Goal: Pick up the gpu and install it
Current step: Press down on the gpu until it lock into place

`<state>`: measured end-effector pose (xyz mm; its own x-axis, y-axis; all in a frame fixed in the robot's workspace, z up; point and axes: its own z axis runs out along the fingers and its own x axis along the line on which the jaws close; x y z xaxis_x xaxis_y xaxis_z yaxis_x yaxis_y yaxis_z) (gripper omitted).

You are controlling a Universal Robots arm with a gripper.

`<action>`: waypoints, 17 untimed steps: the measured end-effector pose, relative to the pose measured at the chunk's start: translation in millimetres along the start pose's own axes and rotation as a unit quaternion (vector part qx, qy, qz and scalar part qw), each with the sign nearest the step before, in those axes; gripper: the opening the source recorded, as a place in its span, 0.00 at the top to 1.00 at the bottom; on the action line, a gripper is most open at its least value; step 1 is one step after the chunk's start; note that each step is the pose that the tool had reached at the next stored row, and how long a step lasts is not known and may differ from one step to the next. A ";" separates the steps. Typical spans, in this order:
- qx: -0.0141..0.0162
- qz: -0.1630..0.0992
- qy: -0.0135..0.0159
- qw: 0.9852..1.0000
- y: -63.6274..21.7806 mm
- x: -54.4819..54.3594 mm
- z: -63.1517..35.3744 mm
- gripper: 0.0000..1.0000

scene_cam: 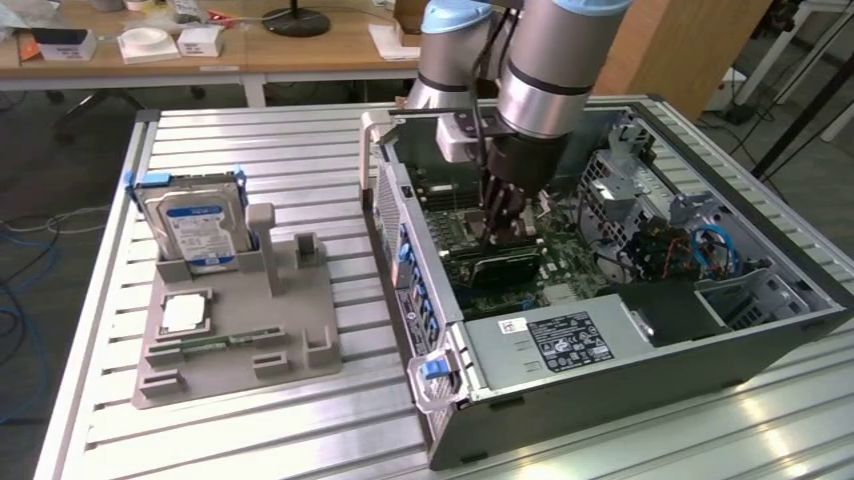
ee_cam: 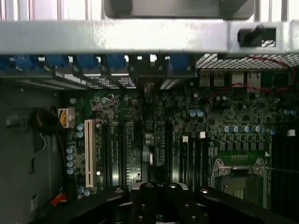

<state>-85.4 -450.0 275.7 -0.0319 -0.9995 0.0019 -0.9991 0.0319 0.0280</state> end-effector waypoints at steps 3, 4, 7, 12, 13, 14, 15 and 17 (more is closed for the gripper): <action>0.000 -0.001 0.000 1.000 -11.1 -0.4 3.2 0.89; 0.000 -0.001 0.000 1.000 -15.3 -0.5 3.7 0.89; 0.000 -0.001 0.000 1.000 -23.3 1.7 3.6 0.89; -0.001 -0.001 0.000 1.000 -24.3 5.7 3.7 0.89; -0.001 -0.001 0.000 1.000 -24.3 5.7 4.1 0.89; -0.001 -0.001 0.000 1.000 -24.3 5.8 5.2 0.89; -0.001 -0.001 0.000 1.000 -24.4 5.7 6.9 0.89; -0.001 -0.001 0.000 1.000 -24.5 5.7 10.0 0.89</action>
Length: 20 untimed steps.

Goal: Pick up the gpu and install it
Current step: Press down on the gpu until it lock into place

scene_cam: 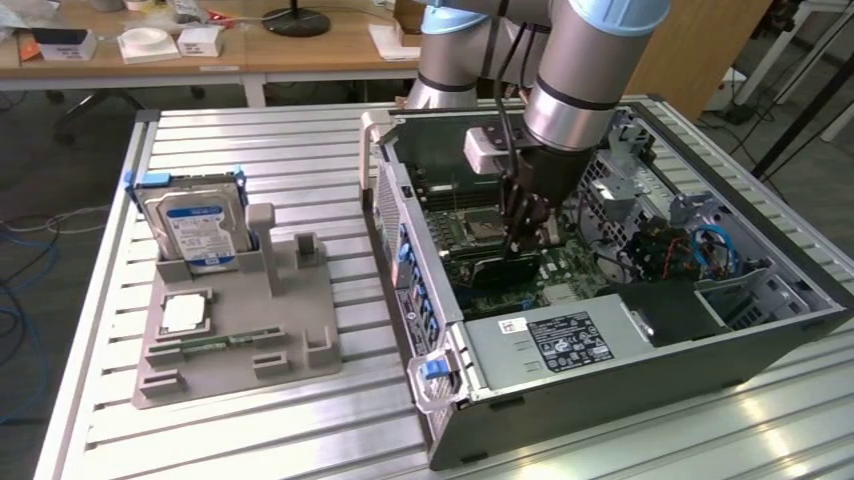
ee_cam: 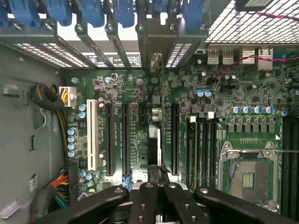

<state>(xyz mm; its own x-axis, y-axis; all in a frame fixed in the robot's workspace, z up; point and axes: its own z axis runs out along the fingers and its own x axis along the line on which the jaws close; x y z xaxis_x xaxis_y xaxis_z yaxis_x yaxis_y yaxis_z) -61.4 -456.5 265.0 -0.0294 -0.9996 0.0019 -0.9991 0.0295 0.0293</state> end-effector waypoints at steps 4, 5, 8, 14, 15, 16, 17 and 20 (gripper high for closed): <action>0.000 0.000 0.001 1.000 -0.2 0.2 5.8 0.89; 0.000 0.000 0.001 1.000 -0.2 0.2 6.7 0.89; 0.000 0.000 -0.001 1.000 -0.2 -0.3 5.3 0.89; -0.001 0.000 0.000 1.000 0.6 0.0 -20.7 0.89; -0.001 0.000 0.000 1.000 0.7 0.0 -23.8 0.89; -0.001 0.000 0.000 1.000 0.7 0.0 -25.2 0.89; -0.001 0.000 0.000 1.000 0.7 0.0 -25.1 0.89; -0.001 0.000 0.000 1.000 0.8 0.0 -25.2 0.89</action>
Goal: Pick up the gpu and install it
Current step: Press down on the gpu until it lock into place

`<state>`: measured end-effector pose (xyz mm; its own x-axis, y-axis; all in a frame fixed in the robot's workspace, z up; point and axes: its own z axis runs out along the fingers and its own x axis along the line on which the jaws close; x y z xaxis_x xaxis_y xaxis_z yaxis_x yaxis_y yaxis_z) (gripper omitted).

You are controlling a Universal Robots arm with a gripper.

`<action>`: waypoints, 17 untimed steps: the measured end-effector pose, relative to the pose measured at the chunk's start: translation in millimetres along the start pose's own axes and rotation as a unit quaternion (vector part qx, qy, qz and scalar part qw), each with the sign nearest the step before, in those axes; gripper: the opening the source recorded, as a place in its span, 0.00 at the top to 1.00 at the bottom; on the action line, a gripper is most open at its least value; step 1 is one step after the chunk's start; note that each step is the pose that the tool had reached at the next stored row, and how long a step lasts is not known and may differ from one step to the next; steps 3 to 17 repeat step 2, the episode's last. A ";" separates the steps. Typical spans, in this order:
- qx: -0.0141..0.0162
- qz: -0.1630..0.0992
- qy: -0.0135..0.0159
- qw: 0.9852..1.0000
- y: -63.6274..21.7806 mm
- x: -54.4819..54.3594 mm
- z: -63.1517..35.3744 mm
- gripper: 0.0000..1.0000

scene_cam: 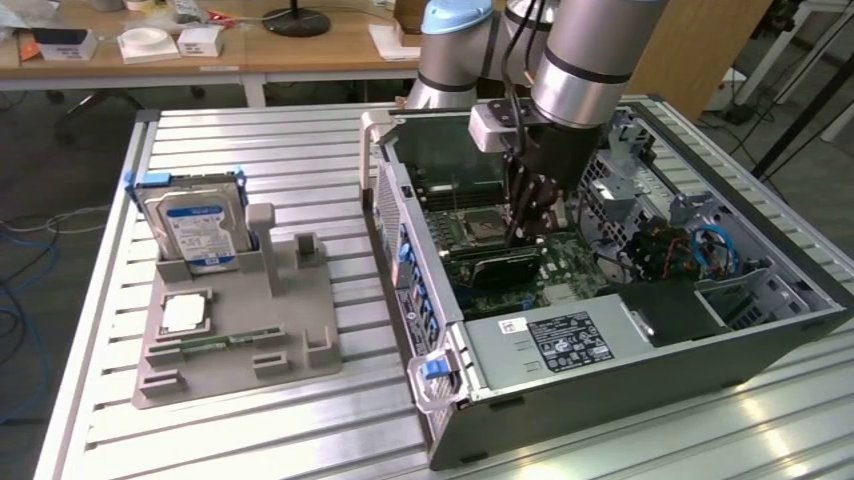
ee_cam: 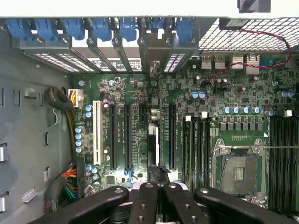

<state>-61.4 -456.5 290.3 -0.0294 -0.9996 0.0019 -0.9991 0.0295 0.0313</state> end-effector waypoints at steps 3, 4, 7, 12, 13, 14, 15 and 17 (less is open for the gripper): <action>0.000 0.000 0.000 1.000 0.0 0.0 0.0 0.89; 0.000 0.000 0.000 1.000 0.0 0.0 0.0 0.89; 0.000 0.000 0.000 1.000 0.0 0.0 0.0 0.89; 0.000 0.000 0.000 1.000 0.0 0.0 0.0 0.89; 0.000 0.000 0.000 1.000 0.0 0.0 0.0 0.89; 0.000 0.000 0.000 1.000 0.0 0.0 0.0 0.89; 0.000 0.000 0.000 1.000 0.0 0.0 0.0 0.89; 0.000 0.000 0.000 1.000 0.0 0.0 0.0 0.89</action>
